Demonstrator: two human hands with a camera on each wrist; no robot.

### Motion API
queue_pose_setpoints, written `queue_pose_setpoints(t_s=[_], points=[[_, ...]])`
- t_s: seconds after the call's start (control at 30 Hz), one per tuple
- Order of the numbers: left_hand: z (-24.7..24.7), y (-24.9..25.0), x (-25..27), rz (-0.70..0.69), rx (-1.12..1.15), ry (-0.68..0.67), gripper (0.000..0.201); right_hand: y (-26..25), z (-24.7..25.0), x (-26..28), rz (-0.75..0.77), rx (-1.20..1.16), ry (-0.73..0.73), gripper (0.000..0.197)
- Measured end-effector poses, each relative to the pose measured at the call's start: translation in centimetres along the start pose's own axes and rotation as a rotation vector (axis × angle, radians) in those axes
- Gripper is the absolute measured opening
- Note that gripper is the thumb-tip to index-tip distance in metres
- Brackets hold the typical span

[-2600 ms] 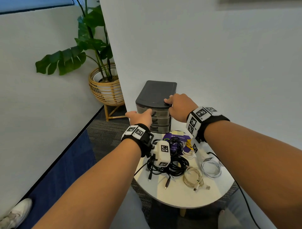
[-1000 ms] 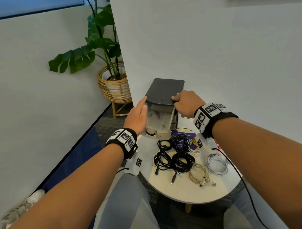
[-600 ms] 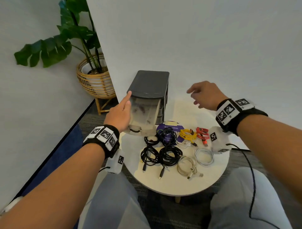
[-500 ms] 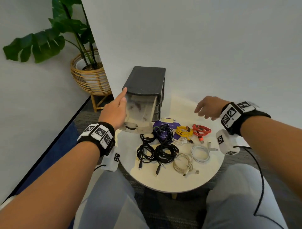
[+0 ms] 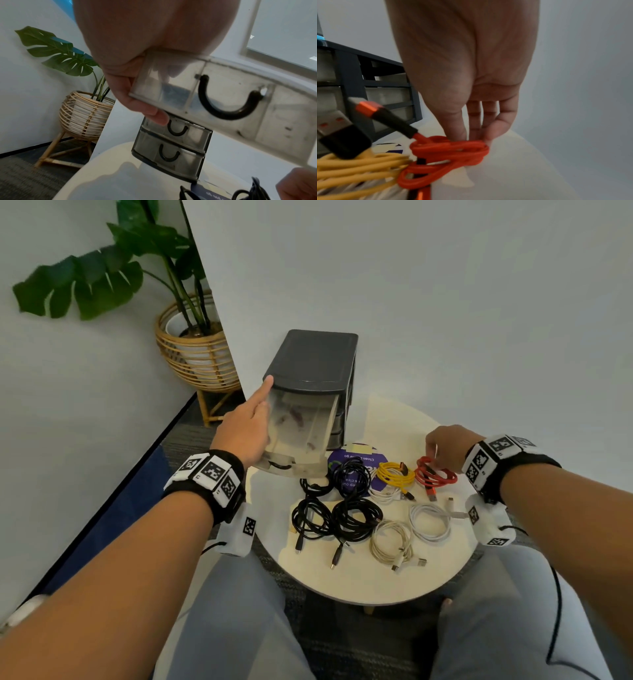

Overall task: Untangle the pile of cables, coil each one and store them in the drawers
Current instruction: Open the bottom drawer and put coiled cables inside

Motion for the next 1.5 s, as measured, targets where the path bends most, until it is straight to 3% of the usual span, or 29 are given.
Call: queue_pose_setpoints(t_s=[0.13,0.33,0.5,0.67,0.8,0.97,1.17,1.3,1.4,1.5], points=[[-0.1,-0.3,-0.5,0.004,-0.009,-0.01,0.051,0.2,-0.9,0.4,0.007,-0.081,-0.027,0.022],[-0.1,-0.4,-0.4,0.0,-0.075,-0.072,0.053,-0.1,-0.4,0.9,-0.006,-0.033,0.013,0.01],[-0.5,-0.8,-0.6,0.004,-0.121,-0.088,0.054,0.7,1.6,1.9,-0.04,-0.111,0.06,0.012],[-0.5,-0.7,-0.9,0.002,-0.121,-0.092,0.053,0.9,6.8,3.0,-0.002,-0.215,0.212,0.007],[-0.5,-0.8,-0.6,0.017,-0.137,-0.093,0.055,-3.3,13.6,4.1,0.157,-0.38,0.355,0.011],[-1.3,-1.5,-1.7,-0.014,-0.265,-0.127,0.068,-13.6,18.2,4.1,0.378,-0.546,0.43,0.011],[-0.8,-0.9,-1.1,-0.013,-0.259,-0.117,0.062,-20.0,15.1,1.3,0.324,-0.332,0.445,0.022],[-0.4,-1.2,-1.3,0.027,-0.178,-0.135,0.055,-20.5,14.8,1.7,0.304,-0.118,0.504,0.008],[-0.6,-1.1,-1.5,0.008,-0.189,-0.148,0.058,-21.0,15.7,3.1,0.487,-0.157,0.585,0.01],[-0.8,-1.3,-1.7,0.001,-0.2,-0.162,0.059,-23.0,14.6,5.1,0.773,-0.168,0.497,0.021]])
Point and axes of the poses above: each hand's wrist, its own x-axis away from the middle knuckle, its own z-axis out of the back of the hand, y = z × x, the point moved 10 cm from there along -x, towards the middle knuckle, and after that the axes turned 9 degrees about z, right-handed, at the moved point
